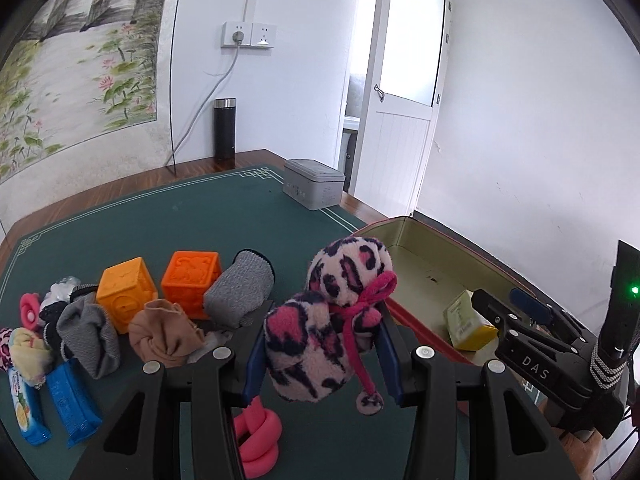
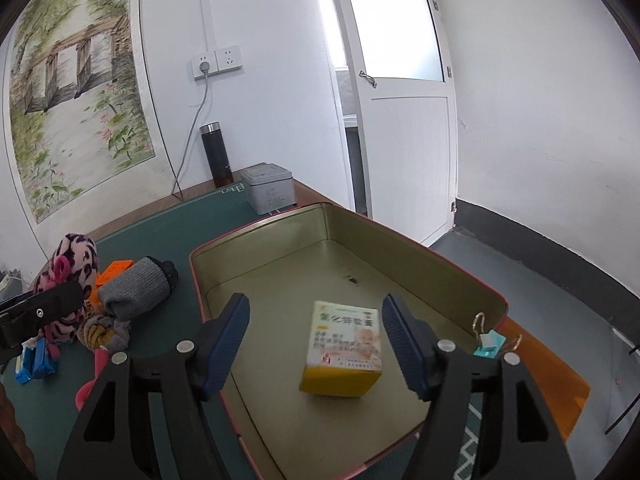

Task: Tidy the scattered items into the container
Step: 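Lower the box into the red tin and open the right tool while left carries plush, then lower the pink leopard plush into the red tin and open the left tool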

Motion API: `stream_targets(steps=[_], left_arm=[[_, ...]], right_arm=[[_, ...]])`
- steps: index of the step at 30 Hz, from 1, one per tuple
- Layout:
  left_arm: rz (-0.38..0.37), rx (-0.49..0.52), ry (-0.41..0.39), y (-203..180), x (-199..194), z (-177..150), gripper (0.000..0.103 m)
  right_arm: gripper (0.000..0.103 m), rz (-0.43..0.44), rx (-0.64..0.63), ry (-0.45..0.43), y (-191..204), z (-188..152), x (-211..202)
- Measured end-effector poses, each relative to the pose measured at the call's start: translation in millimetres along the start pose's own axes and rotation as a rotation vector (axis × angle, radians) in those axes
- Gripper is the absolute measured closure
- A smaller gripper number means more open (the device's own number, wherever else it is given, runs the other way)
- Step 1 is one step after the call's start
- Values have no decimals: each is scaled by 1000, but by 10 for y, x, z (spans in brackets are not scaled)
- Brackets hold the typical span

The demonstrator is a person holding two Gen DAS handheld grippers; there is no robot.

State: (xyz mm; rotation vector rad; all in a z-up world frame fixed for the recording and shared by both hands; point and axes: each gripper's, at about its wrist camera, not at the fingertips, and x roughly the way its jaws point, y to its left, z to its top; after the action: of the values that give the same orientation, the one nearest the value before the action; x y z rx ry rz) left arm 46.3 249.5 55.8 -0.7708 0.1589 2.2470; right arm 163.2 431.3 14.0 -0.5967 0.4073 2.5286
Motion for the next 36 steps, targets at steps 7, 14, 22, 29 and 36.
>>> stream_targets(steps=[7,14,22,29,36], left_arm=[[-44,51,15,-240,241,168,54],[-112,98,40,-555,621,395,54],[-157,104,132,-683,1106,571,43],[-205,110,149,-796,1212,607,10],[-232,127,207,-885,1252,532,5]], right_arm=[[30,-22,56,-31,-127,-72,-82],[30,-63,80,-69,-273,-41,-213],[30,-83,78,-69,-327,23,-302],[30,-130,68,-84,-362,28,-510],[25,-204,82,-120,-379,7,-773]])
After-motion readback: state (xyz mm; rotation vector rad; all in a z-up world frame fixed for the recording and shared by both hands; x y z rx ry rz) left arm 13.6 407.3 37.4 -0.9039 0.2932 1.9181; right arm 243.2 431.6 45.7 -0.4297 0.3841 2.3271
